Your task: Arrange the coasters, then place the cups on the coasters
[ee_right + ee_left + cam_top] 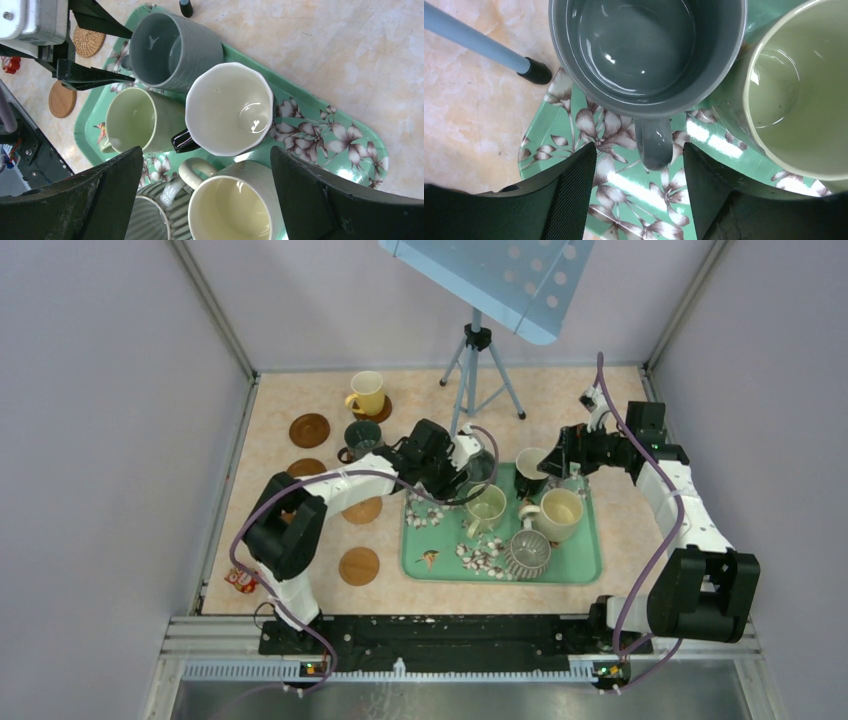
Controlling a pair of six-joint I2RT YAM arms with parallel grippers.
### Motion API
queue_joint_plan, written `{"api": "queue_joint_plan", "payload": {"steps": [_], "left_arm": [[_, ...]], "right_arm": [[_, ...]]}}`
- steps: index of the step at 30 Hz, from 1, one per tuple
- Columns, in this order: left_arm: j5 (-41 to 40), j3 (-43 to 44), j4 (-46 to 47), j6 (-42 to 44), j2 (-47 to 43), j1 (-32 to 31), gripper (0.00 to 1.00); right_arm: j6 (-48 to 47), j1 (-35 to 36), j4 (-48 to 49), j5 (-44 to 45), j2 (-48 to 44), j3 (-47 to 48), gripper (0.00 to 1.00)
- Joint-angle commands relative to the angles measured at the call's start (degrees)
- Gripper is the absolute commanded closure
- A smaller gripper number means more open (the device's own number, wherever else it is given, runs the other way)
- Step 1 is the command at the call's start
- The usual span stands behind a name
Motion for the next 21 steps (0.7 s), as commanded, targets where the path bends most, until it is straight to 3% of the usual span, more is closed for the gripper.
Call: {"api": "queue_joint_plan", "payload": {"steps": [1,8,14,21], "left_arm": [[1.46,3.86,-1.21,1.74,2.87,-0.2,0.28],[-0.64,7.16,-1.56,2.14,7.12,-0.2,0.31],[-2.58,9.05,-0.77,2.19,9.85,-0.2,0.39],[-1.88,8.86,1.44,2.38,9.94,-0.2,0.59]], "right_arm": [[-1.29,-0.47,0.01,-0.78,-0.92,2.36,0.04],[-1.38,-0.46,-0.1,-0.69,-0.71,2.4,0.04],[-1.54,-0.46,-0.12,-0.6,-0.58,2.48,0.04],[-1.56,-0.46,-0.15,-0.6,-0.54,2.41,0.04]]}}
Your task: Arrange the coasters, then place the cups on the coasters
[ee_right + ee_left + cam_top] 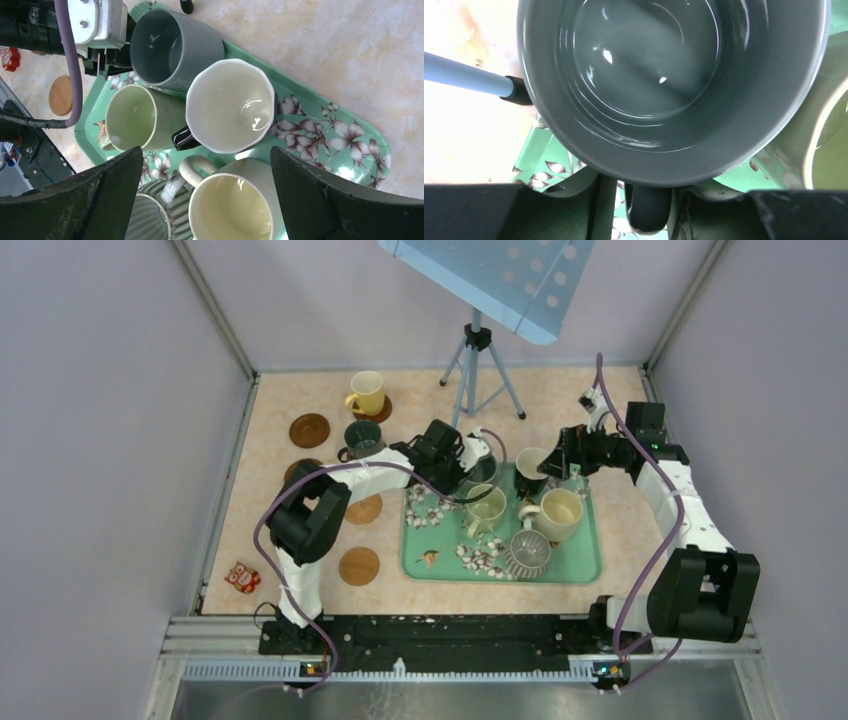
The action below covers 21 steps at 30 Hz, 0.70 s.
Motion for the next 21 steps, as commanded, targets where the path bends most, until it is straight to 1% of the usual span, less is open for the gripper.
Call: {"api": "queue_joint_plan", "payload": {"steps": [1,3,8,9,21], "left_arm": [[0.29,1.89,3.22,0.94,0.24,-0.02,0.63],[1.23,1.84,2.81,1.33,-0.24,-0.05,0.71],[2.54,0.12,2.69,1.16,-3.64,0.12,0.97],[2.94,-0.28,2.65,1.09,-4.41,0.27,1.0],[9.15,-2.34,-0.69,1.66,-15.7,1.87,1.0]], "right_arm": [[-1.12,-0.46,0.63,-0.63,-0.5,2.38,0.04],[-1.2,-0.46,0.63,-0.56,-0.59,2.34,0.04],[-1.21,-0.46,0.66,-0.64,-0.56,2.41,0.04],[-1.21,-0.46,0.62,-0.65,-0.56,2.35,0.04],[-1.12,-0.46,0.66,-0.89,-0.47,2.46,0.04]]}}
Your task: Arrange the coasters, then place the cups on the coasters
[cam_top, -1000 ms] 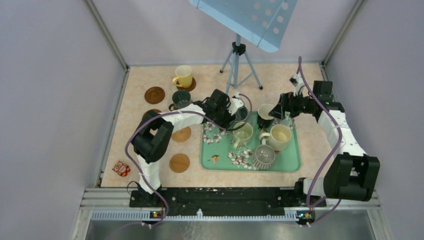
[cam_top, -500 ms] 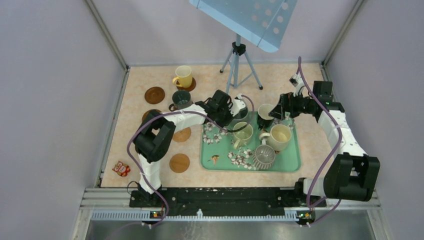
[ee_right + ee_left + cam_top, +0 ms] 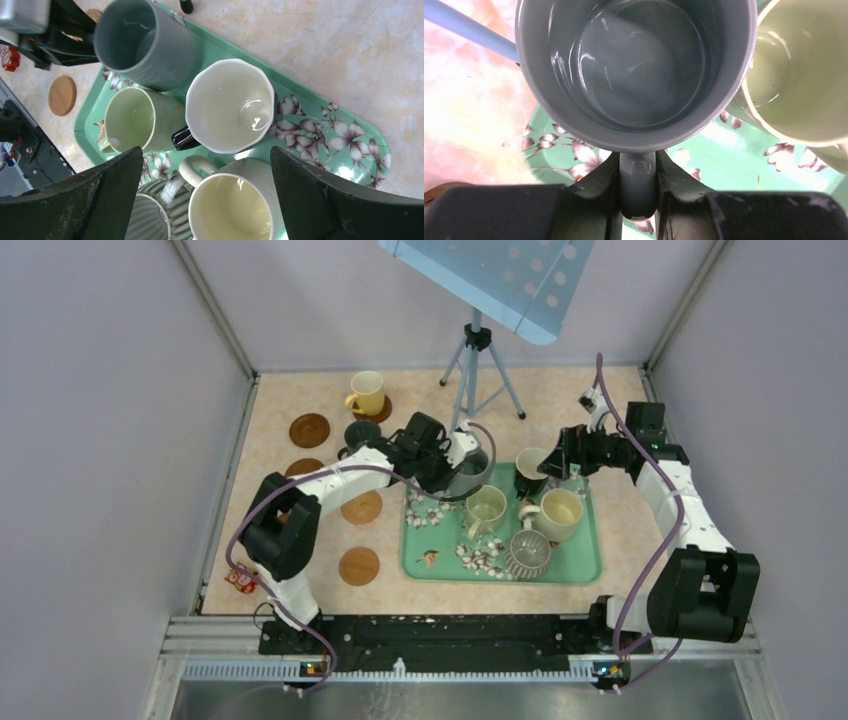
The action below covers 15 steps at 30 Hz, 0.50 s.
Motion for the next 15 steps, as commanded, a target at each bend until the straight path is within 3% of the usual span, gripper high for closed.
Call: {"api": "queue_joint_plan", "payload": {"steps": [1,15], "left_arm": [[4.41,0.18,4.12,0.38,-8.56,0.6,1.0],[14.9,1.88,0.73,-1.65,-20.29,9.28,1.0]], "right_arm": [[-1.1,-0.46,0.62,-1.04,-0.39,2.49,0.04],[-1.01,-0.5,0.74,-1.24,-0.29,2.42,0.04]]}}
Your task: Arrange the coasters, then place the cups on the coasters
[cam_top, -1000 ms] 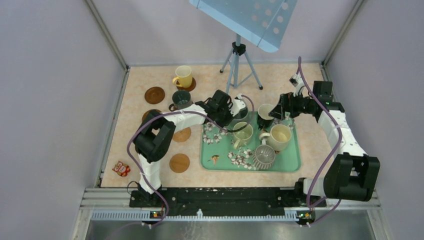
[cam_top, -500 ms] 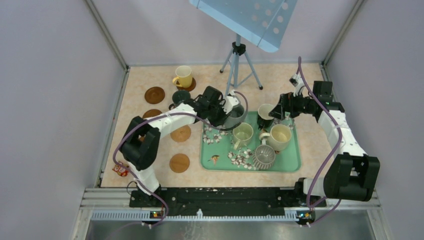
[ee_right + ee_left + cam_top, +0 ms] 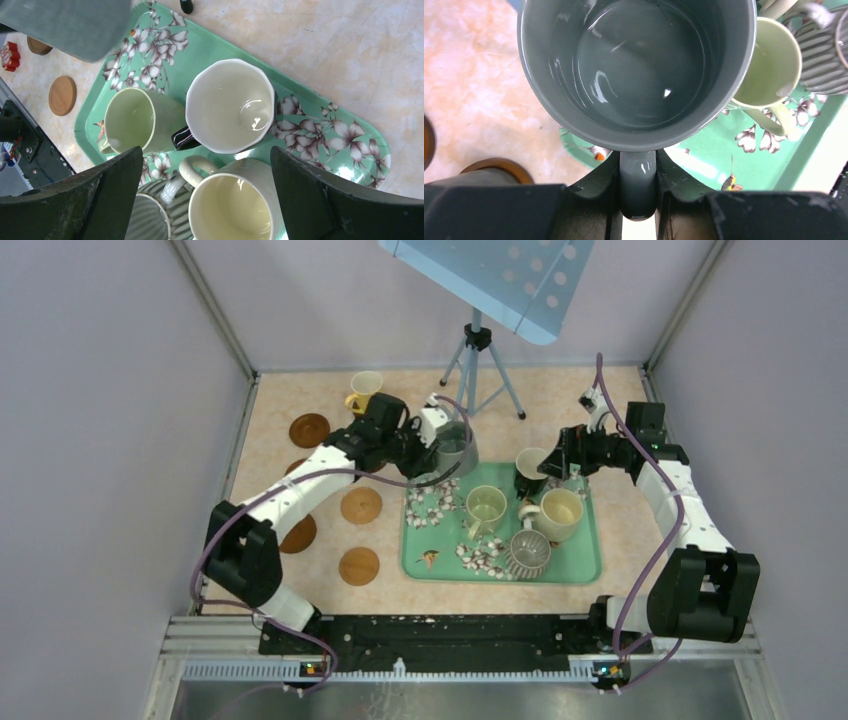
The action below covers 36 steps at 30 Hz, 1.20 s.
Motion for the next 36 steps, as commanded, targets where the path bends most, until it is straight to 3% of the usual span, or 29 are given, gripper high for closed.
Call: {"api": "queue_joint_plan", "payload": {"steps": [1,12,20,26,36], "left_arm": [[7.11,4.02,1.2,-0.07,-8.56,4.59,1.0],[16.84,10.35,-7.18,8.56,-9.98,32.54,1.0],[21.81,17.74,-8.12,16.12,1.14,49.24,1.0],[23.85,22.85,-8.04,22.12,10.81,54.27,1.0],[22.93,26.82,-5.09,26.32,21.28,54.88,1.0]], "right_arm": [[-1.01,-0.46,0.71,-1.3,-0.22,2.43,0.04],[-1.63,-0.46,-0.62,-1.8,0.06,3.57,0.04],[-2.5,-0.46,-2.32,-2.08,0.41,5.26,0.04],[-2.13,-0.46,-1.21,-1.31,0.46,4.56,0.04],[-1.54,-0.46,-0.52,-1.25,1.58,4.51,0.04]]}}
